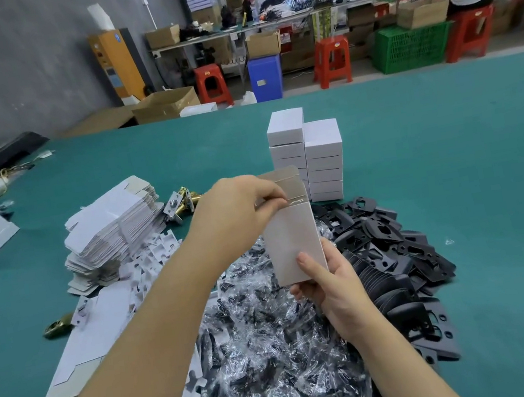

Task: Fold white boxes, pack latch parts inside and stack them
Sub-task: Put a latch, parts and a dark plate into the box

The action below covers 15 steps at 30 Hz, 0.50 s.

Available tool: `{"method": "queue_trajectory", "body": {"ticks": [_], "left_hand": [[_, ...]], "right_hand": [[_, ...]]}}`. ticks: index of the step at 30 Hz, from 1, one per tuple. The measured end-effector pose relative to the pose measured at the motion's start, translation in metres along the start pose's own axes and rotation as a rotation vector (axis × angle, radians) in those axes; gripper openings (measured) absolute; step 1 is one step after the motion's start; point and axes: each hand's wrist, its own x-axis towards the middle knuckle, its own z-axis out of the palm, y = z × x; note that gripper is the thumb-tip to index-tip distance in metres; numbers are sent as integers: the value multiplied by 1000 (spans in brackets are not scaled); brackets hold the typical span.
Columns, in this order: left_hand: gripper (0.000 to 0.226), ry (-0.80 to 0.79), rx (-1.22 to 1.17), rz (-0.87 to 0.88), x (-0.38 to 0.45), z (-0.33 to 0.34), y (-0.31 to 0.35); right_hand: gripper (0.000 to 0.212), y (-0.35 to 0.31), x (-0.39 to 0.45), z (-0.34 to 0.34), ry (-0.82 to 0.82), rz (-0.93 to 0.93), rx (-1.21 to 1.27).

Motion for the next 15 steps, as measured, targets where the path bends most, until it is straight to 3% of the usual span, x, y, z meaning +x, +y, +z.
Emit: {"method": "queue_trajectory", "body": {"ticks": [3,8,15], "left_hand": [[19,-45,86,34,-1,-3,2],[21,19,110,83,-8,-3,10],[30,-55,112,13,-10,0,19]], "right_hand": [[35,0,0,1,7,2,-1],[41,-1,-1,2,1,-3,-4],[38,-2,-1,3,2,-8,-17]]}}
